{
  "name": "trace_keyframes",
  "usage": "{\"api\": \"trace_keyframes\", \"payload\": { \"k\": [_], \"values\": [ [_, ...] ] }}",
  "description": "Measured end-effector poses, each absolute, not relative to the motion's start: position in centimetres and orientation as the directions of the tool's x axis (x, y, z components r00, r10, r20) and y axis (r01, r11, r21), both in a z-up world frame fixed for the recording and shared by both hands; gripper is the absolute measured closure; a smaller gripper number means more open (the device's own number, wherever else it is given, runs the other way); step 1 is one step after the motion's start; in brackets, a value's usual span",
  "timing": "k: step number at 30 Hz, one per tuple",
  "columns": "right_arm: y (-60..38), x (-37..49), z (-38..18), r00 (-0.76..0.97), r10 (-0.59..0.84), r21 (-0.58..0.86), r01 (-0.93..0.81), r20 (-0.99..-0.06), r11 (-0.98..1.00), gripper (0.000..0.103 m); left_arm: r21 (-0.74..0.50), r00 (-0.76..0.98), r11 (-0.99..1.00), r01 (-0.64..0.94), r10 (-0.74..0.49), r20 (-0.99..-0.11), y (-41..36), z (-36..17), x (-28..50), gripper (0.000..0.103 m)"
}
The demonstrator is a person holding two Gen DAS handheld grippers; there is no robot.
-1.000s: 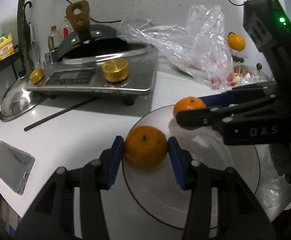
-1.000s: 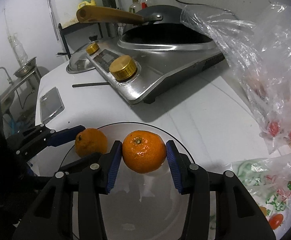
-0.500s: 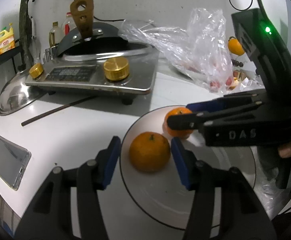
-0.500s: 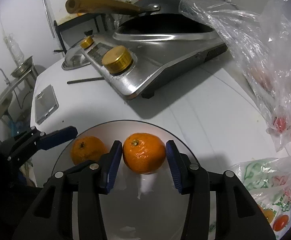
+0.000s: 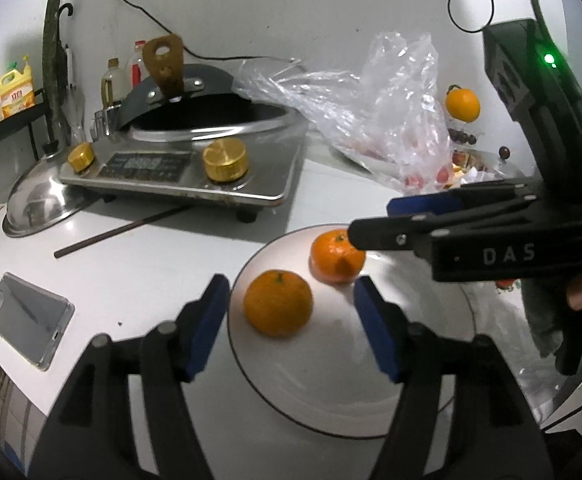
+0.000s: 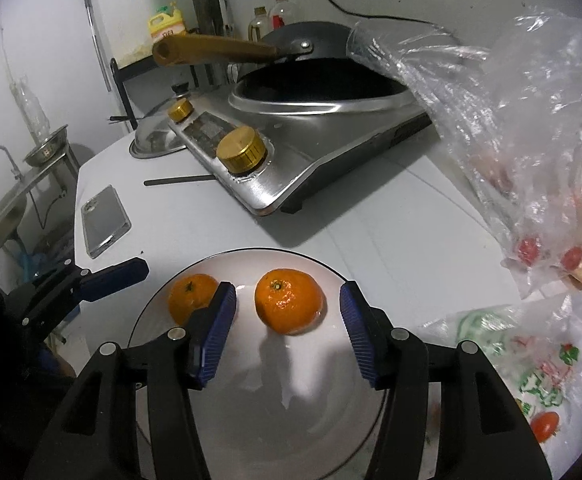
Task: Organize fruits
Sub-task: 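Open both grippers to release the mandarins onto the plate, then move both grippers back over the fruit on the bag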
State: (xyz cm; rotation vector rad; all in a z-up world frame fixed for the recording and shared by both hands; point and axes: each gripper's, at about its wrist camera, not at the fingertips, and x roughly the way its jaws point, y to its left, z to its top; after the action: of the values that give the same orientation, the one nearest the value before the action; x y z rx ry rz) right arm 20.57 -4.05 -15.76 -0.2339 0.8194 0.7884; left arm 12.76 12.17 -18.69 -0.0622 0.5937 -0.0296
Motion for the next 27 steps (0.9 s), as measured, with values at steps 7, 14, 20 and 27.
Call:
{"api": "trace_keyframes", "payload": {
  "k": [7, 14, 20, 27],
  "values": [
    [-5.7, 18.9, -14.4, 0.447, 0.545, 0.094, -0.706, -0.709, 0.702, 0.046, -0.081, 0.841, 0.997, -0.015, -0.031, -0.54, 11.3, -17.6, 11.5, 0.03],
    [-7.6, 17.3, -13.7, 0.466, 0.547, 0.086, -0.701, -0.695, 0.708, 0.046, -0.095, 0.846, 0.995, -0.038, -0.019, -0.534, 10.6, -16.7, 10.7, 0.03],
    [-9.6, 16.3, -13.2, 0.485, 0.546, 0.087, -0.689, -0.683, 0.72, 0.046, -0.094, 0.846, 0.995, -0.034, -0.021, -0.533, 9.2, -16.1, 10.0, 0.03],
    [-12.1, 15.2, -12.8, 0.509, 0.538, 0.078, -0.674, -0.672, 0.735, 0.046, -0.12, 0.842, 0.992, -0.027, -0.042, -0.539, 7.4, -15.3, 9.6, 0.03]
  ]
}}
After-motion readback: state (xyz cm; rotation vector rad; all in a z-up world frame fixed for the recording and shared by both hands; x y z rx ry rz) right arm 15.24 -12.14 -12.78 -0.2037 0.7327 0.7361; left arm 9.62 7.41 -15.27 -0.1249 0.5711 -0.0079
